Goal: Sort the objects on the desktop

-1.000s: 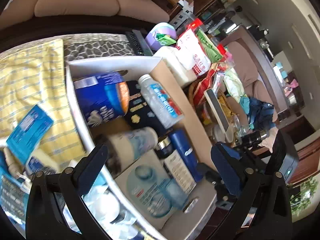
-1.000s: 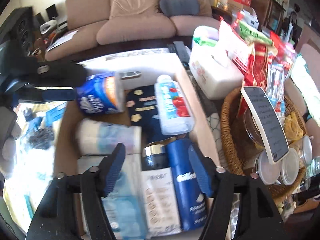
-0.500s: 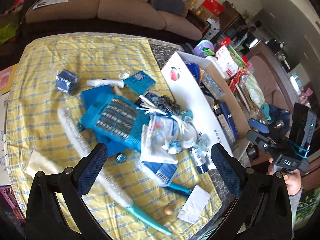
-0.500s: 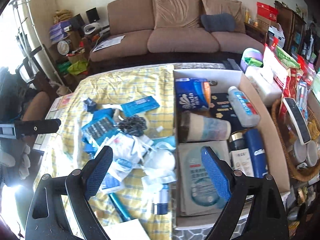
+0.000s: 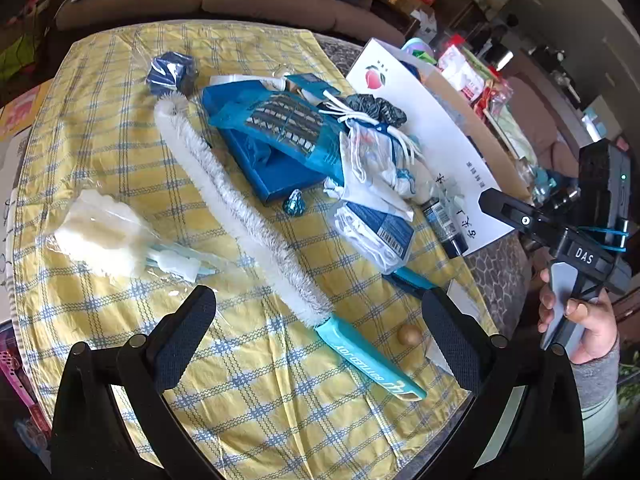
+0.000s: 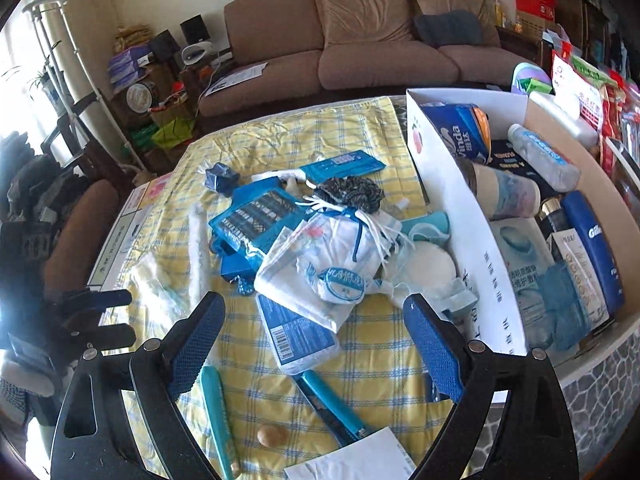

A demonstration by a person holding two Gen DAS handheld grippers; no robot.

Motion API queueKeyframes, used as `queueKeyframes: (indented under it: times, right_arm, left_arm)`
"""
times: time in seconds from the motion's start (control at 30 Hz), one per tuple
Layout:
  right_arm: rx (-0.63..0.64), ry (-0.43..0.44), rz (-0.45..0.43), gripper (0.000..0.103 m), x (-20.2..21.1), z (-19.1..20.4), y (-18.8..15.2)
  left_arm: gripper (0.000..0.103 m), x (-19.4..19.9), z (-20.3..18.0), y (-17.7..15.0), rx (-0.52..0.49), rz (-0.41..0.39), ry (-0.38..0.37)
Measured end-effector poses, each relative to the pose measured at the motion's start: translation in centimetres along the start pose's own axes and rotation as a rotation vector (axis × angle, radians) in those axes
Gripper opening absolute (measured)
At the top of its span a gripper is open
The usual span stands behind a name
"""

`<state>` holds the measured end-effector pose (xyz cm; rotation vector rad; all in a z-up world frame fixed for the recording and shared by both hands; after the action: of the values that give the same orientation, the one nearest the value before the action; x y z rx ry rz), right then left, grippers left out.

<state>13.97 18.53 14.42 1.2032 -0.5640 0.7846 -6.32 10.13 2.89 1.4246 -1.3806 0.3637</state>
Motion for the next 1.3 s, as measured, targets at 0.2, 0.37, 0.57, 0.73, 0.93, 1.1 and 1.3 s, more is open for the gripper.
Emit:
queueKeyframes:
  times: [0.2, 0.37, 0.57, 0.73, 0.93, 1.1, 1.3]
  right_arm:
    - [-0.046, -0.049, -0.038, 0.083, 0.9, -3.1, -2.1]
    - [-0.056, -0.124, -0.049, 0.057, 2.3, -5.8, -4.4]
    - [-0.079, -0.139, -0.069, 0.043, 2.1, -6.4, -6.4]
    - [-0.068, -0.108, -0.048, 0.039, 1.2, -5.4, -6.3]
    - [-0.115, -0.087, -0.058, 0.039, 1.7, -6.5, -6.3]
    - [-0.144, -0.070, -0.058, 0.039, 2.0, -7.6, -6.7]
    - [-0.171, -0.042, -0.043, 0.039, 1.6, -8.2, -6.6]
  left_arm:
    - [0.103, -1.1, -1.6, -1.3, -0.088, -0.010, 0.000]
    - [0.099, -2.2, -3.7, -1.0, -0.115, -0.030, -0.040]
    - [0.088, -3.3, -5.3, 0.4, -0.151, -0.044, -0.048]
    - [0.085, -4.6, -8.3, 4.6, -0.297, -0.087, -0.018]
    - [0.081, -9.0, -12.5, 8.1, -0.537, -0.072, 0.043]
    - [0.069, -13.0, -12.4, 9.1, -0.620, -0.010, 0.097]
    - [0.064, -14.9, -12.3, 8.9, -0.642, 0.012, 0.092]
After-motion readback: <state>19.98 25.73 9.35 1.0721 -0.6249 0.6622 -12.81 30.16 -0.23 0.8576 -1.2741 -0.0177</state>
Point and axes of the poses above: each gripper's, at about its wrist camera, not at the fingertips, and x roughly against the way its jaws point, z to its left, y to its top, the point moved 8 cm from there along -x, roughly the way its jaws point, and after that the axes turned 5 degrees about -x, right-handed, at the moved point
